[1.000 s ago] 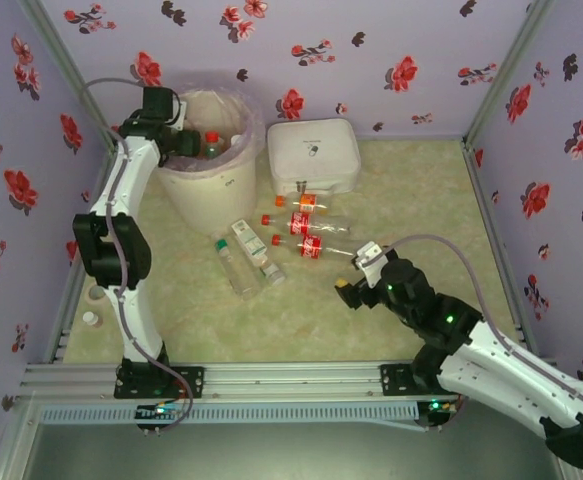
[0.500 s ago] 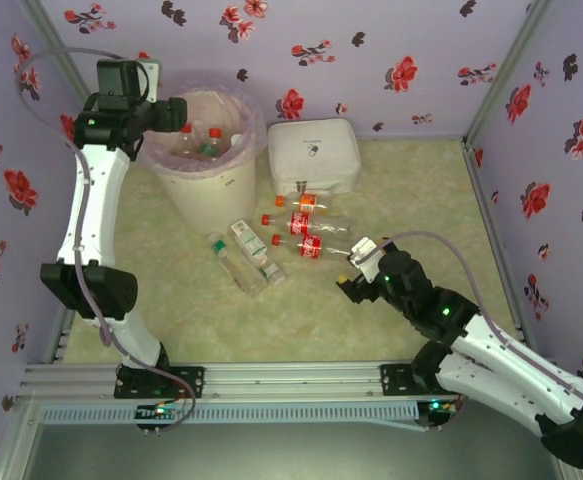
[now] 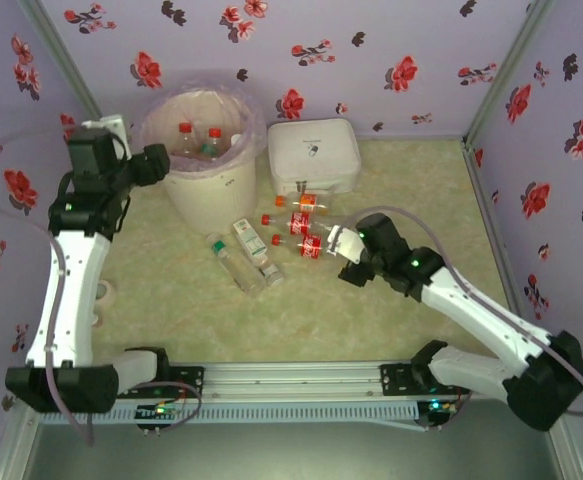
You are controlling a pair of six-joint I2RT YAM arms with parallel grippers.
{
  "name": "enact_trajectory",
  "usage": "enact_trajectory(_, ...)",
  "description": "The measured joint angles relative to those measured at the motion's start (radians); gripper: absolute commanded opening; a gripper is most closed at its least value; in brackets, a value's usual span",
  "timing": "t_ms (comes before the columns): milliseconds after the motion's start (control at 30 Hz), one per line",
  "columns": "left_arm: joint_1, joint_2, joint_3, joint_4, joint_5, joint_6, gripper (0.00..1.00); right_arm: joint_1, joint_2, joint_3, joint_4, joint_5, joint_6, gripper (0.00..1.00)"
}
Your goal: Put the plastic bottles in the bin
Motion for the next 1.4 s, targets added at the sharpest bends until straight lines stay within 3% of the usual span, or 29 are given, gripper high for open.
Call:
enact_trajectory(167, 0.011, -0.127, -0.156, 0.069, 0.076, -0.131, 0.74, -0.030, 0.155, 0.037, 0.041, -0.025, -0.088, 0.92)
enact_trajectory(500, 0.011, -0.349, -0.391, 0.186, 0.351, -0.372, 0.74, -0.088, 0.383, 0.042, 0.126, -0.068, -0.150, 0.89)
enact_trajectory(767, 0.011, -0.439, -0.476, 0.187, 0.420, -0.439, 0.74, -0.105, 0.496, 0.042, 0.214, -0.076, -0.145, 0.81)
enact_trajectory(1000, 0.011, -0.434, -0.501, 0.196, 0.435, -0.448, 0.74, -0.105, 0.491, 0.021, 0.243, -0.082, -0.119, 0.66)
enact_trajectory(1100, 0.011, -0.426, -0.508, 0.204, 0.435, -0.460, 0.74, -0.106, 0.467, 0.004, 0.241, -0.082, -0.112, 0.48)
enact_trajectory(1300, 0.011, -0.415, -0.519, 0.240, 0.435, -0.488, 0.75, -0.114, 0.346, -0.016, 0.213, -0.074, -0.093, 0.45)
enact_trajectory(1400, 0.011, -0.415, -0.523, 0.269, 0.443, -0.510, 0.78, -0.116, 0.241, -0.035, 0.206, -0.070, -0.068, 0.38)
